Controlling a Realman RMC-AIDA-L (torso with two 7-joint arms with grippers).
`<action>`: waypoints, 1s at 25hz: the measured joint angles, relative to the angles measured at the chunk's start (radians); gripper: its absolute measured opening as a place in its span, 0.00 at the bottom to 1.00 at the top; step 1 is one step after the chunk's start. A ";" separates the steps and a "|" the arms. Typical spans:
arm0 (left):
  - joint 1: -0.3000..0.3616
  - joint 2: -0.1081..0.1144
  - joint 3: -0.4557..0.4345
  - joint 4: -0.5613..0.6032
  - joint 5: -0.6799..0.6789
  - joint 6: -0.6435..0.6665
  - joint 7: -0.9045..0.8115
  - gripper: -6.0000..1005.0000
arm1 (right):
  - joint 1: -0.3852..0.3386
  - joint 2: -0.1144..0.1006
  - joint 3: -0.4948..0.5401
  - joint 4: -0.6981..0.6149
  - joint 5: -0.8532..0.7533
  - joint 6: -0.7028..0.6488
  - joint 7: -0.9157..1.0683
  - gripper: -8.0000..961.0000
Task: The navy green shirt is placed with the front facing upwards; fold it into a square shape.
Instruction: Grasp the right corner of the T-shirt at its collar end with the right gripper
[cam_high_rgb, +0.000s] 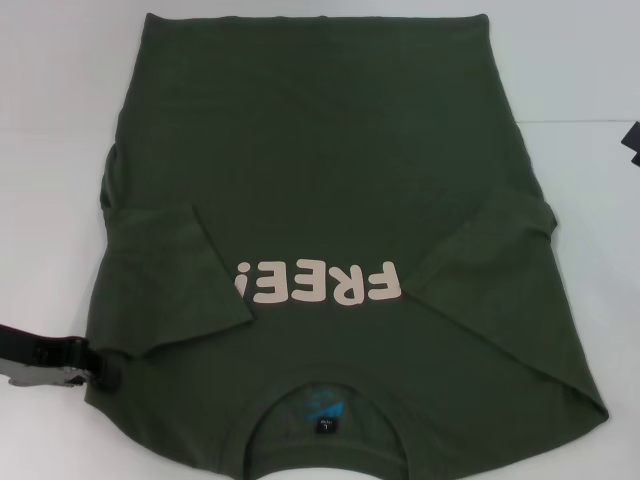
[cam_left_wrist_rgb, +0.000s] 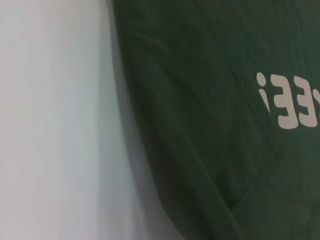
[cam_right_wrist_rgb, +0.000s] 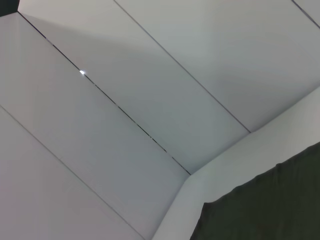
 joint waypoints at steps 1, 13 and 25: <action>-0.001 0.000 0.000 -0.001 -0.001 0.000 0.000 0.17 | 0.000 0.000 0.000 0.000 -0.003 0.000 0.000 0.97; -0.001 0.004 -0.005 0.005 -0.013 0.011 -0.001 0.10 | 0.061 -0.094 -0.038 -0.115 -0.319 -0.087 0.370 0.96; 0.005 0.005 -0.005 0.013 -0.044 0.042 0.023 0.05 | 0.193 -0.253 -0.073 -0.187 -0.809 -0.334 0.703 0.93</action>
